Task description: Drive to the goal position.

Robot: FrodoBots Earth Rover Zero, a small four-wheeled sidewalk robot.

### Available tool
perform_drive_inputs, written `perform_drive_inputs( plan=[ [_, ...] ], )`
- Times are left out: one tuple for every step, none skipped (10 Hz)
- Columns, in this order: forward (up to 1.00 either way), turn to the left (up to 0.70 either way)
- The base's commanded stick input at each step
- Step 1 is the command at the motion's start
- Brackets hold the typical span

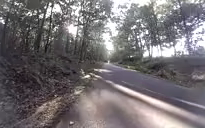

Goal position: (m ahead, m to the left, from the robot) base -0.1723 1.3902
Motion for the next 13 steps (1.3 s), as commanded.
perform_drive_inputs(
  plan=[
    [0.15, -0.01],
    [0.06, -0.01],
    [0.07, -0.01],
    [0.09, -0.01],
    [0.10, -0.01],
    [0.10, -0.01],
    [0.10, -0.01],
    [0.10, -0.01],
    [0.10, -0.01],
    [0.10, -0.01],
    [0.10, -0.01],
    [0.10, -0.01],
    [0.10, -0.01]
  ],
)
